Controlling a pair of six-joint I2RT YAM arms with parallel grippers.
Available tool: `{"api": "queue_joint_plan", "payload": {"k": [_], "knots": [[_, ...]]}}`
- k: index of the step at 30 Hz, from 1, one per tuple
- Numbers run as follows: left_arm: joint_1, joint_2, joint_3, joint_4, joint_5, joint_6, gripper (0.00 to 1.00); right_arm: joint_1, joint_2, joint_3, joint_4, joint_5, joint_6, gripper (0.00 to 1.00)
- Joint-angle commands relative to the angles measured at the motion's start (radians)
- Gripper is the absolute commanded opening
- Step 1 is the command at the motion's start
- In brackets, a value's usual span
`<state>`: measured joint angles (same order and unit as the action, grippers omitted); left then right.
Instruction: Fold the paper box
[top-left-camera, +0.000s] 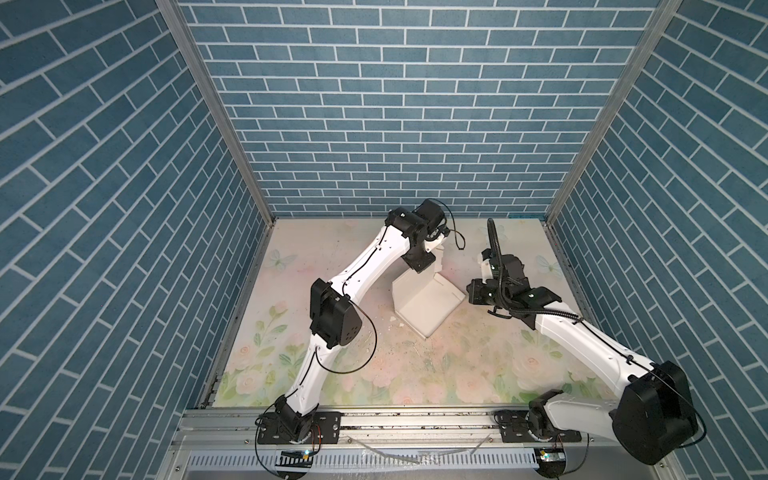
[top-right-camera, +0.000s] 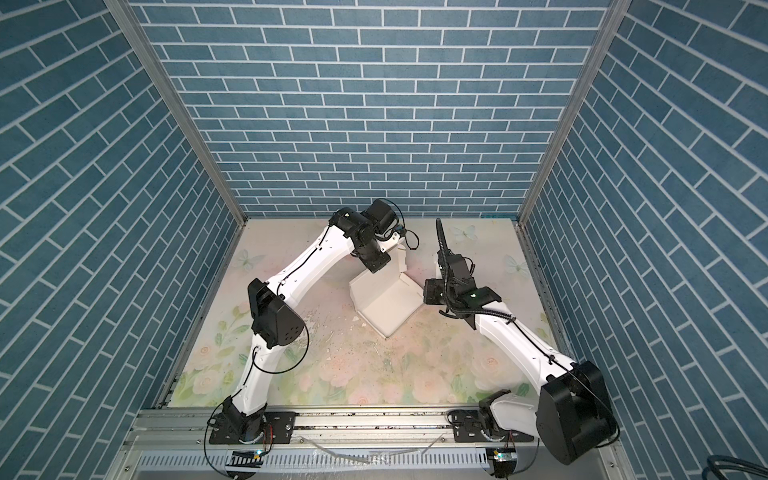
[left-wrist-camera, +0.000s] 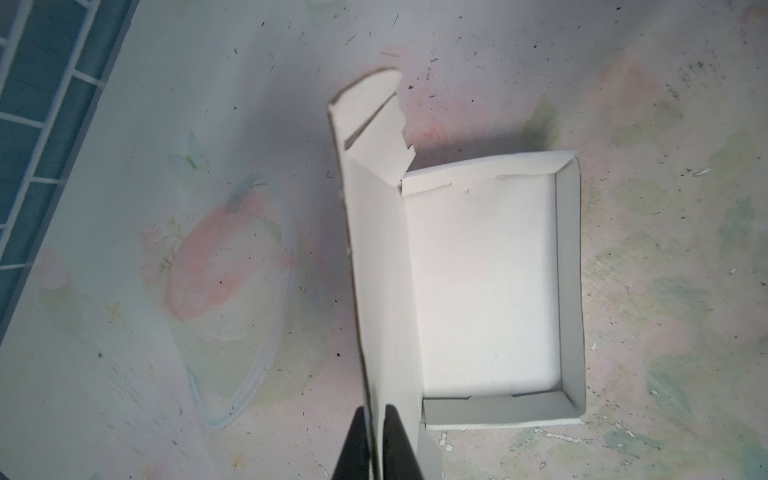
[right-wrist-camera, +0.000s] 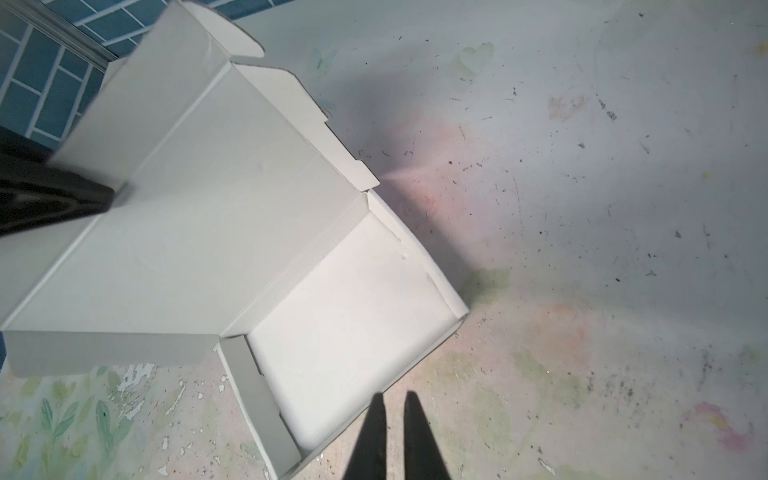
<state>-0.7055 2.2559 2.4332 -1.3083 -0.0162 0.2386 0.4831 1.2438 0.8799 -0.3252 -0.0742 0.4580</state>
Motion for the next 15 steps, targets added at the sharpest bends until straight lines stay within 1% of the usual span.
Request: {"api": "queue_joint_plan", "payload": {"k": [1,7,9,12,15], "knots": [[-0.003,0.029,0.050,-0.053,0.041,0.073,0.10,-0.004,-0.024,-0.010,-0.037,0.008,-0.038,0.12],[-0.002,0.045,0.085,-0.102,0.070,0.165,0.10,-0.004,-0.045,-0.018,-0.042,0.001,-0.027,0.12],[-0.002,0.036,0.069,-0.105,0.087,0.190,0.10,-0.005,-0.051,-0.018,-0.051,-0.003,-0.025,0.12],[-0.002,0.029,0.052,-0.100,0.109,0.214,0.11,-0.005,-0.057,-0.024,-0.066,0.008,-0.025,0.14],[-0.002,0.035,0.052,-0.098,0.119,0.213,0.15,-0.005,-0.055,-0.031,-0.063,0.017,-0.031,0.15]]}}
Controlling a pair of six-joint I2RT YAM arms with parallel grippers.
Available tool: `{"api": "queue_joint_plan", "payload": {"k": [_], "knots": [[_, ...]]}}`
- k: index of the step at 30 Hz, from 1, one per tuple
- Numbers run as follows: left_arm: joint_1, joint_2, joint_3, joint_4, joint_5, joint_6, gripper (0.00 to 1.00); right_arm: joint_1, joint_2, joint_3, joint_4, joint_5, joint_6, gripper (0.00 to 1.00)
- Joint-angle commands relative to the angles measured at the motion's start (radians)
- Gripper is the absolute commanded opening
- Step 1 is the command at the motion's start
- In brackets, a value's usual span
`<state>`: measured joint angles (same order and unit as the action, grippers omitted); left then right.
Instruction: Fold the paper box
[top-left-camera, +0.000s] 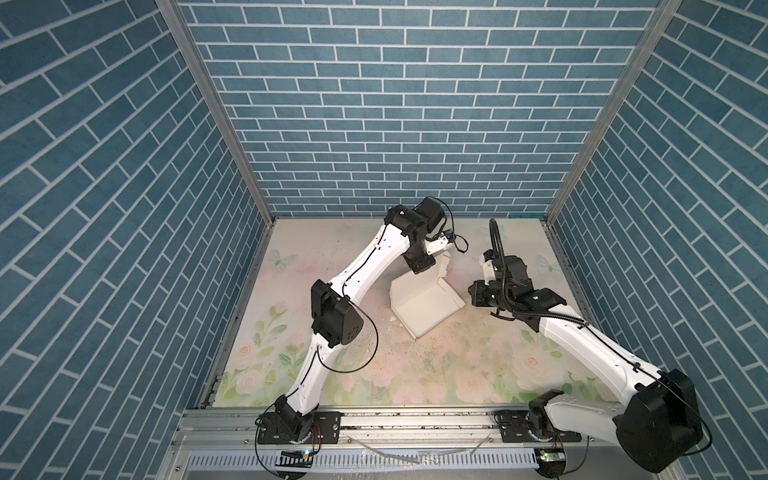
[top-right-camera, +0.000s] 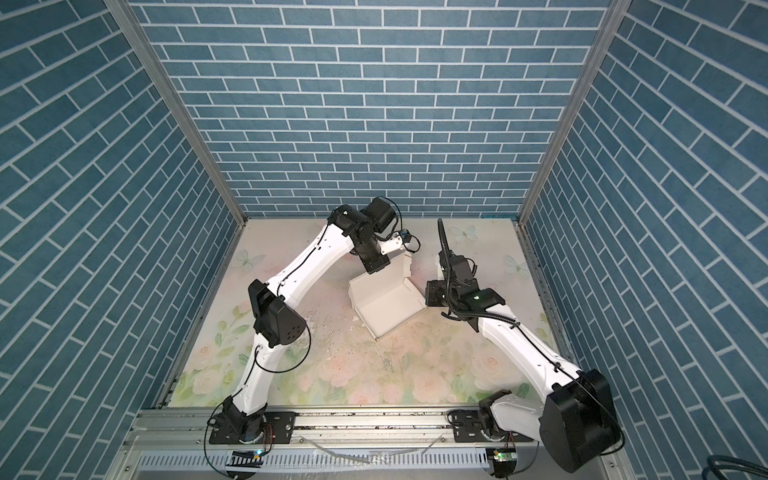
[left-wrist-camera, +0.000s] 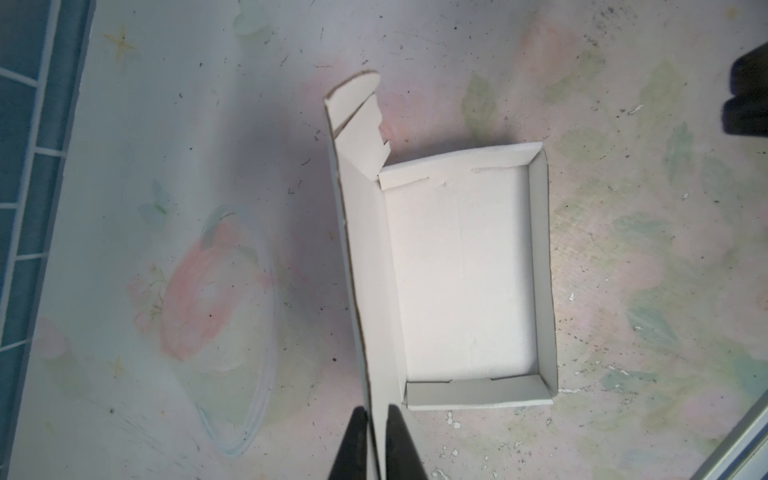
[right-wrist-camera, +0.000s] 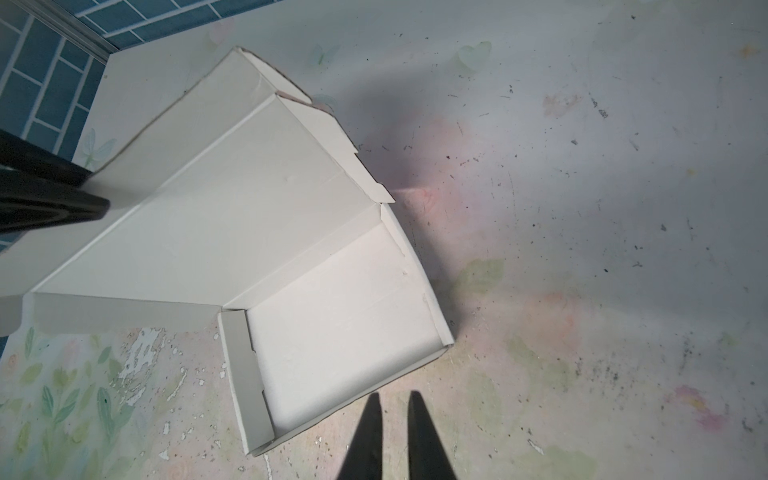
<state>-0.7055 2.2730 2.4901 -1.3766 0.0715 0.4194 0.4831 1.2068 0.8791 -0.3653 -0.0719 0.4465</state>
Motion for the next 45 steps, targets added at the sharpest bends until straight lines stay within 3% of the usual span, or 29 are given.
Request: {"api": "queue_joint_plan", "payload": {"k": [1,10,17,21,24,33,37,42,45], "knots": [[-0.002,0.019,-0.006,-0.029,0.035,0.030,0.17,-0.005,-0.014,-0.029,-0.022,0.015,-0.021,0.16],[-0.003,-0.020,-0.096,0.038,0.041,-0.071,0.24,-0.004,0.100,0.031,0.021,0.030,-0.064,0.22],[-0.006,-0.020,-0.162,0.052,0.053,-0.071,0.17,-0.006,0.119,0.041,0.036,0.018,-0.071,0.22],[-0.006,-0.009,-0.143,0.041,0.052,-0.057,0.06,-0.007,0.096,0.024,0.034,0.030,-0.064,0.22],[-0.007,-0.002,-0.117,0.028,0.055,-0.032,0.00,-0.008,0.067,0.010,0.033,0.039,-0.051,0.22],[-0.008,-0.004,-0.039,-0.022,0.068,0.152,0.00,-0.007,-0.070,-0.058,0.012,0.078,-0.030,0.22],[-0.016,0.007,-0.057,-0.048,0.041,0.247,0.00,-0.008,-0.132,-0.153,0.123,0.072,-0.076,0.22],[-0.017,-0.007,-0.131,0.009,0.050,0.286,0.00,-0.008,-0.117,-0.197,0.223,0.085,-0.129,0.24],[-0.016,-0.003,-0.132,0.024,0.071,0.279,0.05,-0.008,-0.076,-0.177,0.239,0.066,-0.140,0.25]]}}
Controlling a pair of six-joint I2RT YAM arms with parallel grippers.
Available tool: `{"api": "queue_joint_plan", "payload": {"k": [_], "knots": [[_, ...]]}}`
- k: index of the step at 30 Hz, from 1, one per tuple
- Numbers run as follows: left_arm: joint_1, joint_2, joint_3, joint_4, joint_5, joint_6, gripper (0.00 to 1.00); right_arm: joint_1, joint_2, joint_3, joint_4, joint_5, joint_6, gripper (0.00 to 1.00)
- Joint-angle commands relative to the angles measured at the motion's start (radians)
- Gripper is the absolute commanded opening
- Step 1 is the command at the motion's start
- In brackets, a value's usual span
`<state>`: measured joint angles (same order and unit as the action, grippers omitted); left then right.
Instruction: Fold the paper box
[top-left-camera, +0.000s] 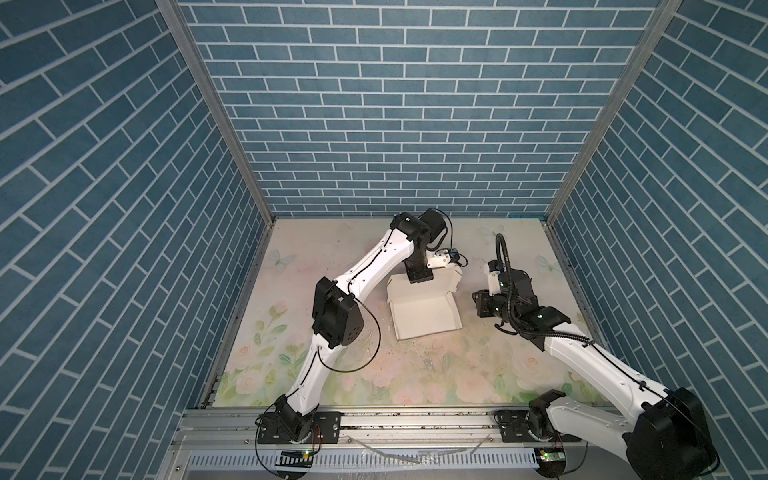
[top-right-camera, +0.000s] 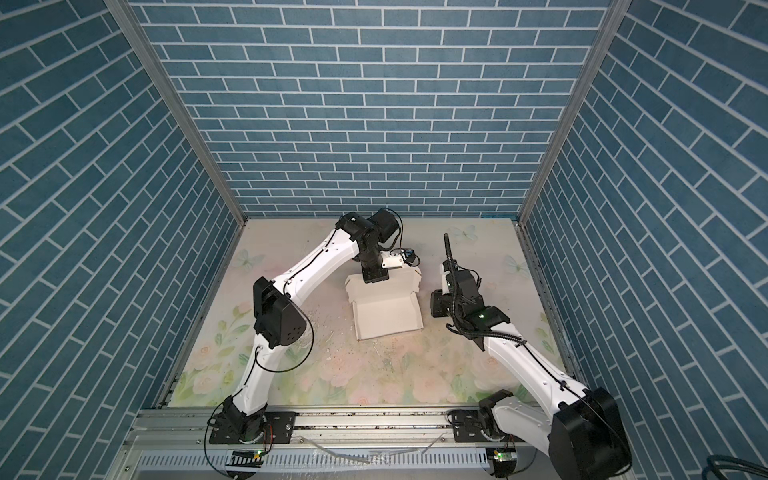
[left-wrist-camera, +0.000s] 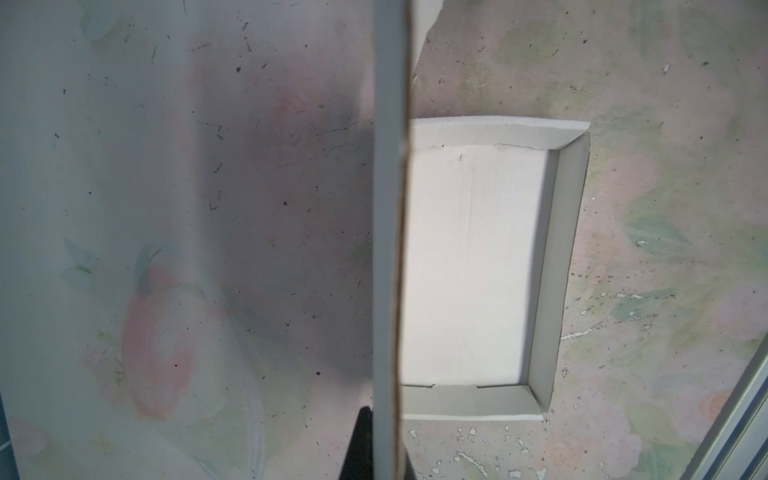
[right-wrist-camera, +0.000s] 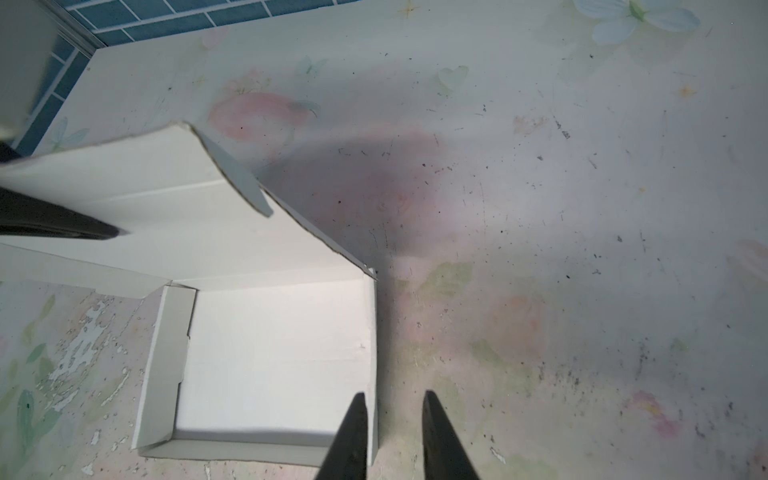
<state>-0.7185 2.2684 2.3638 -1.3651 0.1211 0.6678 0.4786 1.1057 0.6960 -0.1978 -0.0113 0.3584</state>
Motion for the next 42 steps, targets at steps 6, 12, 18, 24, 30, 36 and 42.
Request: {"api": "queue_joint_plan", "payload": {"k": [6,12,18,24,30,36,42], "knots": [[-0.003,0.005,-0.015,0.037,0.024,-0.019,0.23,-0.003,0.088,0.056,0.062,-0.018,-0.062,0.27],[-0.004,-0.012,-0.053,0.063,0.041,-0.053,0.23,-0.003,0.135,0.086,0.099,-0.003,-0.115,0.28],[-0.006,-0.030,-0.091,0.097,0.055,-0.066,0.22,-0.003,0.202,0.116,0.179,-0.051,-0.153,0.30],[-0.009,-0.033,-0.101,0.105,0.052,-0.071,0.22,-0.005,0.266,0.156,0.220,-0.070,-0.167,0.33],[-0.009,-0.047,-0.128,0.130,0.058,-0.079,0.21,-0.005,0.300,0.186,0.234,-0.114,-0.180,0.31],[-0.009,-0.056,-0.154,0.162,0.061,-0.101,0.20,-0.004,0.300,0.193,0.230,-0.142,-0.178,0.22],[-0.009,-0.057,-0.161,0.191,0.047,-0.131,0.19,-0.005,0.286,0.177,0.230,-0.140,-0.159,0.08]]}}
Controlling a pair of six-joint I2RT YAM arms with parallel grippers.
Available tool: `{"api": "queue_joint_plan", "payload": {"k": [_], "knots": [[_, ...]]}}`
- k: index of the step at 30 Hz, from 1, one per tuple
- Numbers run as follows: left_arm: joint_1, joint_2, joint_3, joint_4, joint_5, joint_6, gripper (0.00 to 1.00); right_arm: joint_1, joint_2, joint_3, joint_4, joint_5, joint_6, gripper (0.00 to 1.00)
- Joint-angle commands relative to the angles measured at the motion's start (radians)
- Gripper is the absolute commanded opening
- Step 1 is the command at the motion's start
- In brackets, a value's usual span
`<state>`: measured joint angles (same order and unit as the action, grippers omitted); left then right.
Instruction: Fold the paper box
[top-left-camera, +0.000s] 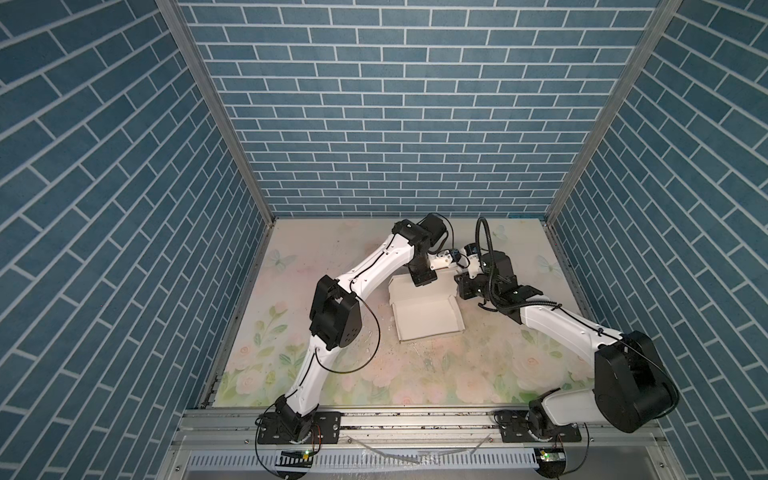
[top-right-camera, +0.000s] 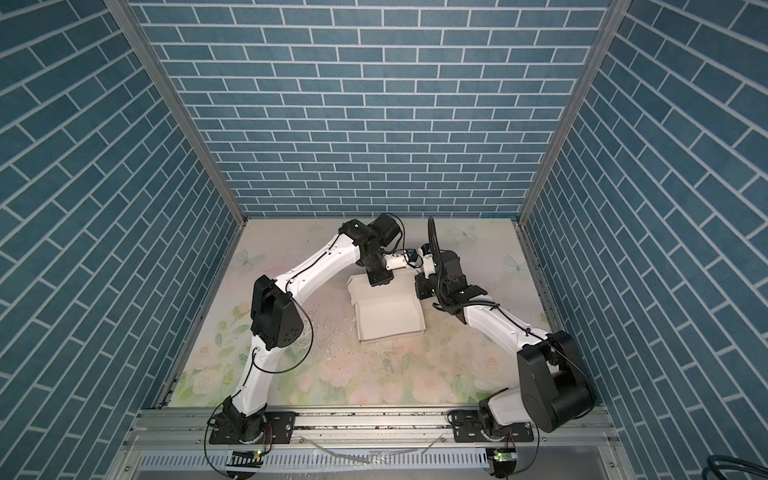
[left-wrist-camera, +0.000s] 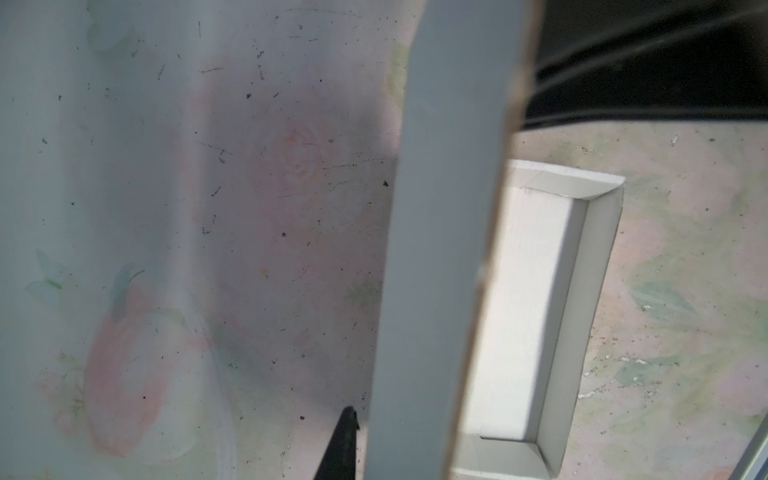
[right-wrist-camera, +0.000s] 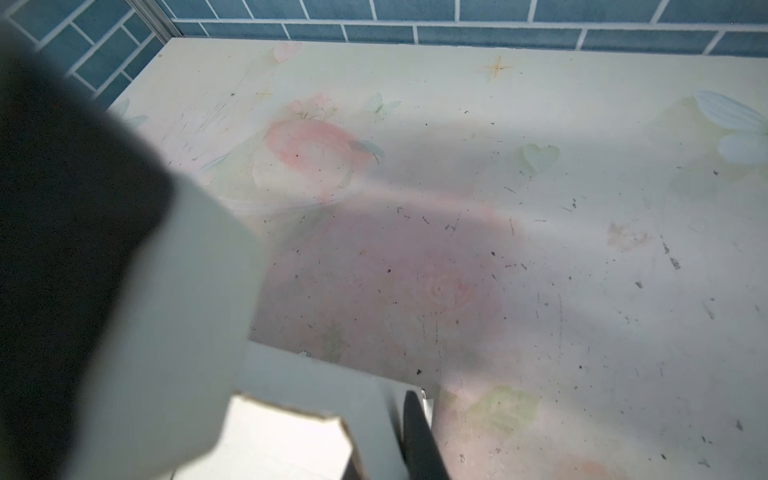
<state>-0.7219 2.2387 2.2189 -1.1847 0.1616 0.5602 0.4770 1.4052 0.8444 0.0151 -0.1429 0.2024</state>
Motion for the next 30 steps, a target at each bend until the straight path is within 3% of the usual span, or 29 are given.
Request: {"api": "queue_joint_plan", "payload": {"k": [1,6,15,22,30], "knots": [[-0.005,-0.027,-0.015,0.014,0.004,-0.030,0.19,-0.003,-0.020,0.024,0.019,-0.006,0.000,0.07],[-0.006,-0.044,-0.027,0.059,-0.048,-0.079,0.24,-0.003,-0.044,0.000,0.020,-0.003,-0.016,0.01],[0.039,-0.137,-0.126,0.168,-0.071,-0.200,0.45,-0.003,-0.064,-0.008,-0.018,0.009,-0.058,0.00],[0.126,-0.278,-0.288,0.324,-0.035,-0.317,0.71,-0.003,-0.060,-0.020,-0.015,0.011,-0.066,0.00],[0.212,-0.453,-0.475,0.368,-0.025,-0.412,0.68,-0.003,-0.058,-0.016,-0.023,0.007,-0.070,0.00]]}}
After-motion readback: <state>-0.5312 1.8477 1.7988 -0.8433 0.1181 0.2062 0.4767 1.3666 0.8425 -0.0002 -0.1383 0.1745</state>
